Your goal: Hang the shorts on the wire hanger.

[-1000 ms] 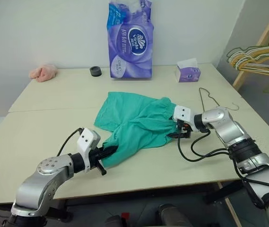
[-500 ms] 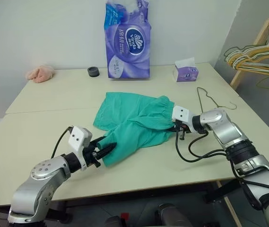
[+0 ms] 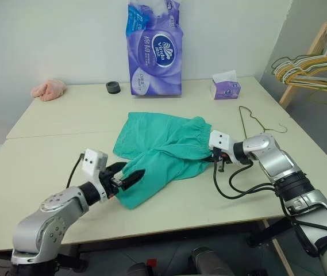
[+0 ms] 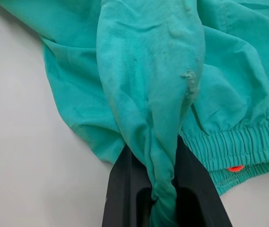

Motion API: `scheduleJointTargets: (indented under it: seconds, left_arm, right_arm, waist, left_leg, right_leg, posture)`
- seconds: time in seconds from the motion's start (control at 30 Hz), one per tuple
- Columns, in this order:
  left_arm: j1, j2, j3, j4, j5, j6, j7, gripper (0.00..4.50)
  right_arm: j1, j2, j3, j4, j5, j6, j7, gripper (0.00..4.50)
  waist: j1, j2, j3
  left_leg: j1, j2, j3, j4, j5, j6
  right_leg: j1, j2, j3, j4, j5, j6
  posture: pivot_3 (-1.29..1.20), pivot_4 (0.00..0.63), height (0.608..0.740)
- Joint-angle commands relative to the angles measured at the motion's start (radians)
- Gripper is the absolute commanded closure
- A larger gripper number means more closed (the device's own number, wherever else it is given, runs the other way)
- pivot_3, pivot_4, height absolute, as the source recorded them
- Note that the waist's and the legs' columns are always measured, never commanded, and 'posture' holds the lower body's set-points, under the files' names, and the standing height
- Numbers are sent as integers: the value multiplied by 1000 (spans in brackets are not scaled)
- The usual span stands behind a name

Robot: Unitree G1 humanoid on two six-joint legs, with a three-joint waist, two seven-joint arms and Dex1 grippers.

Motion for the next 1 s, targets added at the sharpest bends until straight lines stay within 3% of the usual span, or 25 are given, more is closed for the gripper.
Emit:
scheduleJointTargets:
  seconds: [0.03, 0.33, 0.73, 0.87, 1.0]
  left_arm:
    - [-45, 23, -29, 39, 33, 29, 13, 27]
    - [-61, 30, -119, 39, 50, 42, -58, 27]
    - [-36, 24, -100, 48, 40, 55, -56, 27]
    - [-37, 17, -98, 57, 31, 57, -59, 859]
    - [-29, 18, -103, 39, 19, 51, -82, 2131]
  right_arm:
    - [-3, -4, -26, -39, 12, -2, 8, 4500]
    - [8, -27, -35, -68, 17, 7, 26, 4500]
    - [56, -74, -47, -162, 59, 64, 78, 4500]
    - [54, -76, -50, -170, 65, 75, 83, 4500]
    - [56, -80, -55, -181, 72, 82, 90, 4500]
  waist:
    - [0, 0, 0]
    - [-1, 0, 0]
    - [-2, 1, 1]
    - [-2, 1, 1]
    - [-2, 1, 1]
  left_leg:
    - [0, 0, 0, 0, 0, 0]
    - [0, 0, 0, 0, 0, 0]
    - [0, 0, 0, 0, 0, 0]
    - [0, 0, 0, 0, 0, 0]
    - [0, 0, 0, 0, 0, 0]
  right_leg:
    - [0, 0, 0, 0, 0, 0]
    - [0, 0, 0, 0, 0, 0]
    - [0, 0, 0, 0, -2, 3]
    - [0, 0, 0, 0, -1, 2]
    - [0, 0, 0, 0, -1, 2]
  posture:
    - [-174, 45, 740]
    - [-186, 47, 740]
    - [-191, 46, 740]
    - [-192, 45, 740]
    - [-191, 45, 740]
